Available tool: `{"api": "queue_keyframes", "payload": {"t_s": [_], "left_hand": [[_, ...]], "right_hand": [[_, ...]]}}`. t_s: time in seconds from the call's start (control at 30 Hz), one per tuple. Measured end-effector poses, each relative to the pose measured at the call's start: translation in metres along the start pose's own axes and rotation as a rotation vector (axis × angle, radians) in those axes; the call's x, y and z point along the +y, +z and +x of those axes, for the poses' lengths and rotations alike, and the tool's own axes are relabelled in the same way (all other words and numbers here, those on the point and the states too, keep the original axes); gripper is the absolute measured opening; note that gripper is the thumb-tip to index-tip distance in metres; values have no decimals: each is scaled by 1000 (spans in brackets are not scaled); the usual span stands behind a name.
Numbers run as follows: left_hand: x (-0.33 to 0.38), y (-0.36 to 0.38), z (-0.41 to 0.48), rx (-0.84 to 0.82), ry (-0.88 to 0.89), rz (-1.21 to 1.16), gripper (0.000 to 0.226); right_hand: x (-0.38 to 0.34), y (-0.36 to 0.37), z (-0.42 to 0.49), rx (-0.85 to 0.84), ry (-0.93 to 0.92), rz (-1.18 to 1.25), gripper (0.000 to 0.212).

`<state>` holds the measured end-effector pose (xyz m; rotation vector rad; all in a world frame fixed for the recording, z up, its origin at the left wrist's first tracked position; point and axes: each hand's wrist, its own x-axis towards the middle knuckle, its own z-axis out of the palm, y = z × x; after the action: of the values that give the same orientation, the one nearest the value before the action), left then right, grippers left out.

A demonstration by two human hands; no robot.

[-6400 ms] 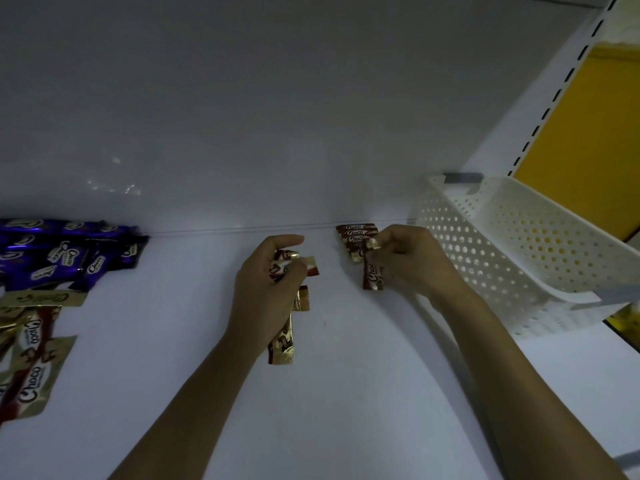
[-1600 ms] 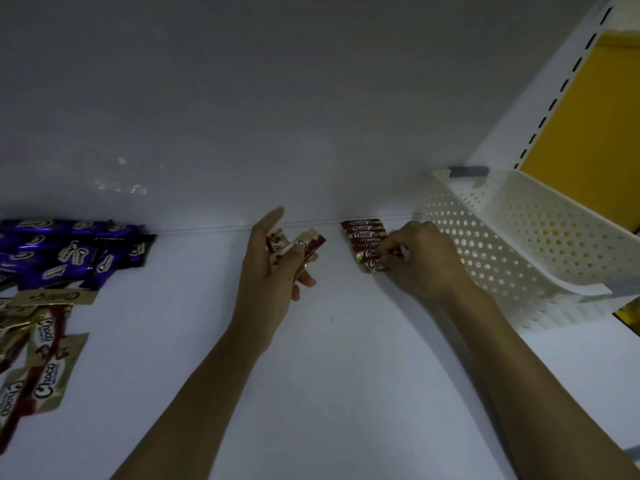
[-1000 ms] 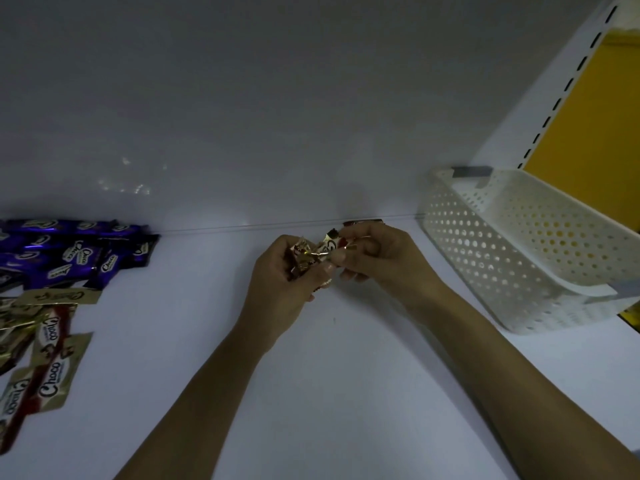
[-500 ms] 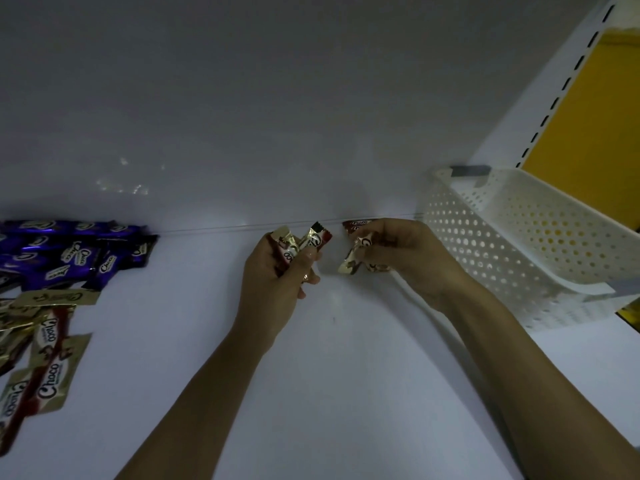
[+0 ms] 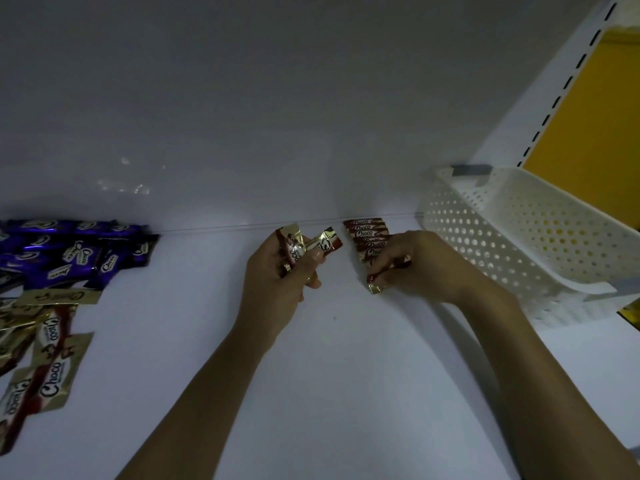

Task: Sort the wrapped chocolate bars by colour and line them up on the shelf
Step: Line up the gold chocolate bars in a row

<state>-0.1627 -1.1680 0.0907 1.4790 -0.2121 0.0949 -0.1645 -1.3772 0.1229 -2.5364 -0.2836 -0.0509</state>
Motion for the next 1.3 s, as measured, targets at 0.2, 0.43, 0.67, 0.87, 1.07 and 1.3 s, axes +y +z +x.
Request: {"api": "queue_keyframes", "payload": {"t_s": [0.2,0.43,0.67,0.87,1.07,1.3], "left_hand": [[1,0,-1,-19,14,53,8],[5,1,-3,-56,-7,67,10],[2,1,-2,-112,8,46,8],[-2,1,-2,-99,-6,76,8],[0,3,-1,-61,-12,131,16],[4,4,-3,-77,-79,85,22]], "right_hand": [[13,2,6,175,-16,-112,19],[-3,7,4,327,-55,176,24],[-36,22,1,127,-42,656,11],[-28,0,2,340,68,1133,14],[-5,-23,-9,144,44,499,24],[10,-19,-9,-9,198,32,23]]}}
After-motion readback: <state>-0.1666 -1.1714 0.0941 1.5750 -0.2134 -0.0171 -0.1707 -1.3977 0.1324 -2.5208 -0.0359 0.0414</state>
